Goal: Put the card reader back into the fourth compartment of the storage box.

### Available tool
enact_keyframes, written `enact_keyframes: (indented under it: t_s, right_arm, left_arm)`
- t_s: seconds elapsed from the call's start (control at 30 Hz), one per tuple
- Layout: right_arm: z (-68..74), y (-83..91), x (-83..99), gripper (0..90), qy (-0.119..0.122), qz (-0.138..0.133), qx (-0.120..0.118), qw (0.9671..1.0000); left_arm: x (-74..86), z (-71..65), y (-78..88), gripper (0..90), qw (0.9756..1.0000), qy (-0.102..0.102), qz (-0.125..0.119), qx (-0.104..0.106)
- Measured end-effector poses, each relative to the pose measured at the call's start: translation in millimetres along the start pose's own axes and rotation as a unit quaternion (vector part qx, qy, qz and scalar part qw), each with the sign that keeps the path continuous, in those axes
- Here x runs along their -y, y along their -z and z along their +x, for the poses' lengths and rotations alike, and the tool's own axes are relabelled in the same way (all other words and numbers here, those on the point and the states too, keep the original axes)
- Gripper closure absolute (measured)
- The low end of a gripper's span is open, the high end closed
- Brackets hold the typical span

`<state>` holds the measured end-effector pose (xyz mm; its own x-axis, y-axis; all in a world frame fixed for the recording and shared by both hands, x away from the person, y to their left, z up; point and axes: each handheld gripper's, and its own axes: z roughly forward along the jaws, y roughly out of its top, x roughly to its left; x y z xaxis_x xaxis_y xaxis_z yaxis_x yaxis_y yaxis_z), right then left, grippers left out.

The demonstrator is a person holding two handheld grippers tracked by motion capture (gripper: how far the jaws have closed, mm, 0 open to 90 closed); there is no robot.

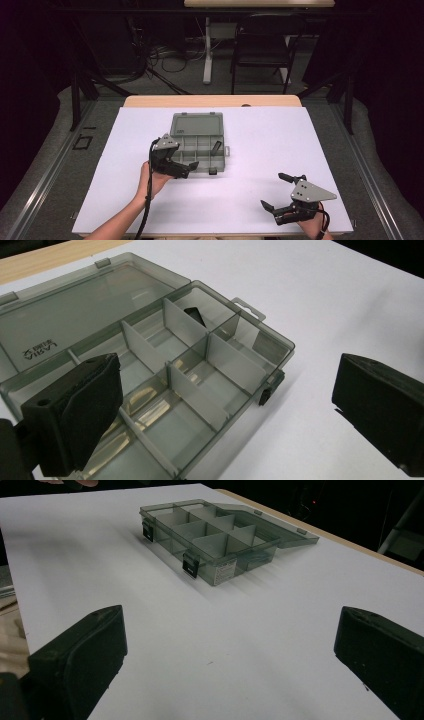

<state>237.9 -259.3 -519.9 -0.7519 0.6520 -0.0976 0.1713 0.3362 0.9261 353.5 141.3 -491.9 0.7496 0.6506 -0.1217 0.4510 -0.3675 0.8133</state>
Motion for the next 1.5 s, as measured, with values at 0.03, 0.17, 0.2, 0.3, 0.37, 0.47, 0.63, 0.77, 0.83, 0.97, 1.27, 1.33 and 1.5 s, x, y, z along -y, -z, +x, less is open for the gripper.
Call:
enact_keyframes:
  t_s: [0.03, 0.17, 0.2, 0.3, 0.37, 0.47, 0.63, 0.77, 0.83, 0.97, 1.27, 1.33, 1.5]
  right_arm:
    - [0.2, 0.0, -0.1, 0.2, 0.0, 0.0, 0.0, 1.0]
    - [0.3, 0.3, -0.1, 0.2, 0.0, -0.001, 0.0, 1.0]
    - [0.3, 0.3, -0.1, 0.2, 0.0, -0.001, 0.0, 1.0]
    - [0.4, 0.5, -0.2, 0.2, 0.001, -0.001, 0.0, 1.0]
    - [0.3, 0.4, -0.2, 0.2, 0.001, 0.0, 0.0, 1.0]
    - [0.5, 0.4, -0.3, 0.2, 0.001, 0.0, 0.0, 1.0]
    - [0.7, 0.2, -0.3, 0.2, 0.001, 0.0, 0.0, 1.0]
    - [1.1, 0.0, -0.4, 0.2, 0.002, 0.0, -0.001, 1.0]
    - [1.0, 0.1, -0.3, 0.2, 0.002, 0.0, -0.001, 1.0]
    - [0.8, 0.0, -0.3, 0.2, 0.002, 0.0, -0.001, 1.0]
    - [1.0, -0.4, -0.3, 0.2, 0.002, 0.001, -0.001, 1.0]
    - [1.2, -0.5, -0.3, 0.2, 0.002, 0.001, -0.002, 1.0]
    - [1.7, -1.5, -0.5, 0.2, 0.002, 0.002, -0.002, 1.0]
  left_arm:
    - [1.8, -0.4, 1.5, 0.0, 1.0, 0.0, 0.0, -0.001]
    - [7.8, -1.2, 7.1, 0.0, 1.0, 0.001, -0.001, -0.005]
    - [9.2, -1.2, 9.0, 0.0, 1.0, 0.0, -0.002, -0.007]
    - [12.2, -1.5, 13.6, 0.0, 0.9999, -0.003, -0.004, -0.01]
    - [14.3, -1.6, 16.1, 0.0, 0.9999, -0.001, -0.007, -0.009]
    - [17.2, -2.3, 20.4, 0.0, 0.9999, 0.0, -0.012, -0.009]
    - [22.8, -3.1, 26.0, 0.0, 0.9999, -0.003, -0.013, -0.011]
    - [27.8, -3.5, 29.2, 0.0, 0.9998, -0.001, -0.016, -0.01]
    - [30.2, -3.7, 31.2, 0.0, 0.9998, 0.0, -0.017, -0.01]
    - [35.3, -4.3, 34.6, 0.0, 0.9998, 0.001, -0.018, -0.011]
    - [47.8, -3.9, 47.1, 0.0, 0.9996, 0.004, -0.024, -0.013]
    - [52.1, -2.9, 50.8, 0.0, 0.9996, 0.005, -0.023, -0.017]
    - [58.5, -0.4, 56.6, 0.0, 0.9995, 0.013, -0.022, -0.021]
